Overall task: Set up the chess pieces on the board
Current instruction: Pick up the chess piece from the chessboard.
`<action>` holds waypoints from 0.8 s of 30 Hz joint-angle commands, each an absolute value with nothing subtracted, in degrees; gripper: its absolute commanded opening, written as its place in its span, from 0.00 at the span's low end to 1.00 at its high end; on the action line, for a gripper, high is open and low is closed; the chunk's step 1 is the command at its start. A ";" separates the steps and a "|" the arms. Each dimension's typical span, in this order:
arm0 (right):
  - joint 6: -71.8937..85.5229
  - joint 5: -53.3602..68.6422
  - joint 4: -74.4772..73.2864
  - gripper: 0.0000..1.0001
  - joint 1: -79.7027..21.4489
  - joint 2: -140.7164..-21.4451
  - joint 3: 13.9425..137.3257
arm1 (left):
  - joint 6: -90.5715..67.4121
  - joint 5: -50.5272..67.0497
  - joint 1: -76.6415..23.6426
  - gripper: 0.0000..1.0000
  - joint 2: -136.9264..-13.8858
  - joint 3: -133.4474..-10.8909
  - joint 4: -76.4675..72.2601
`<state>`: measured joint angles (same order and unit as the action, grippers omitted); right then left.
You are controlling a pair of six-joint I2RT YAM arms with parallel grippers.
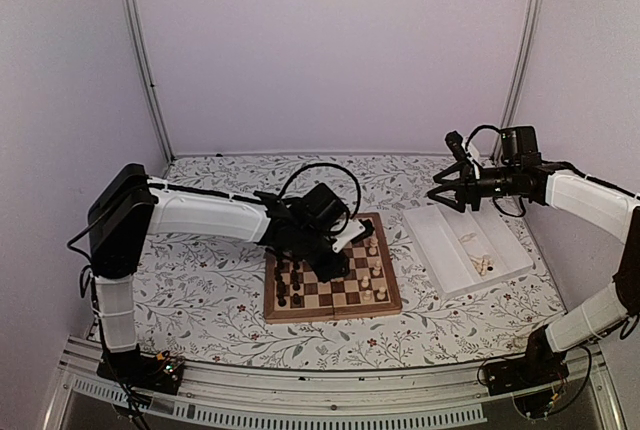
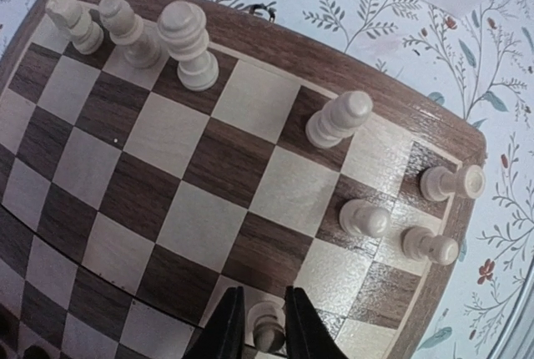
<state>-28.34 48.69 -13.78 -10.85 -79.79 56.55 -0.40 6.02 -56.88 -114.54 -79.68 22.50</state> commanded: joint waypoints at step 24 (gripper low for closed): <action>-30.31 50.00 -15.78 0.60 -10.92 -81.01 56.86 | -1.35 6.06 -57.07 0.36 -114.35 -82.37 25.35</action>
